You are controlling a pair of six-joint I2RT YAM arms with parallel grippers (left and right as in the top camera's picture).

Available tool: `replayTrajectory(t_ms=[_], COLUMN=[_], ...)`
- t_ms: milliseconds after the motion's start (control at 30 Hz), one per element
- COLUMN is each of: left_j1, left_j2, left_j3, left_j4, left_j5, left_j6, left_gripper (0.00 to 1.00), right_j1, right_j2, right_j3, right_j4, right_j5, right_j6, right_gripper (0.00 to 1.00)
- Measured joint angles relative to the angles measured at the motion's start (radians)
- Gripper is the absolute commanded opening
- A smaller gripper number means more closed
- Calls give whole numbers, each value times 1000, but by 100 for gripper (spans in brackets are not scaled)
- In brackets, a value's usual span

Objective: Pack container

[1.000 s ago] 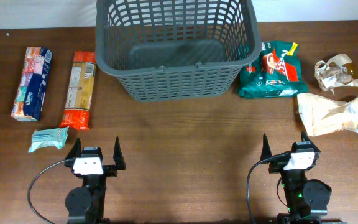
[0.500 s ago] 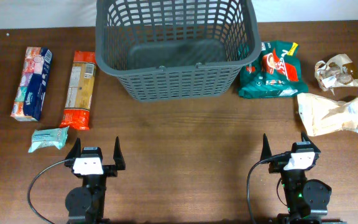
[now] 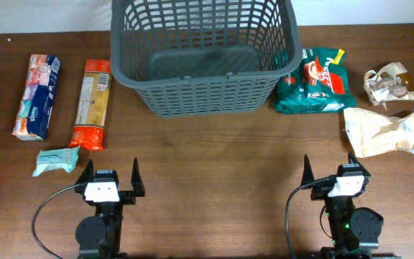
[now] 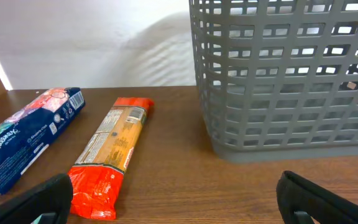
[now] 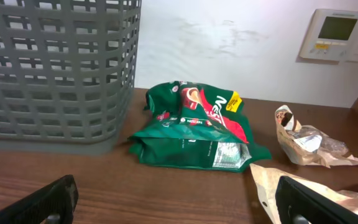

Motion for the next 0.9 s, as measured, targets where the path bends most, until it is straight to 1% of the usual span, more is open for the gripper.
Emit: replayTrajectory(t_ms=[200, 267, 367, 433, 567, 667, 767, 900], left_j1=[0, 0, 0, 0, 0, 0, 0, 0], left_j2=[0, 0, 0, 0, 0, 0, 0, 0], left_j3=[0, 0, 0, 0, 0, 0, 0, 0], left_j4=[0, 0, 0, 0, 0, 0, 0, 0], left_j5=[0, 0, 0, 0, 0, 0, 0, 0], left_j6=[0, 0, 0, 0, 0, 0, 0, 0], left_gripper=[99, 99, 99, 99, 99, 99, 99, 99], right_j1=[0, 0, 0, 0, 1, 1, 1, 1], right_j2=[0, 0, 0, 0, 24, 101, 229, 473], right_j3=[0, 0, 0, 3, 40, 129, 264, 539], right_j4=[4, 20, 104, 113, 91, 51, 8, -122], right_j5=[-15, -49, -141, -174, -110, -11, 82, 161], right_j6=[0, 0, -1, 0, 5, 15, 19, -12], right_gripper=[99, 99, 99, 99, 99, 99, 99, 99])
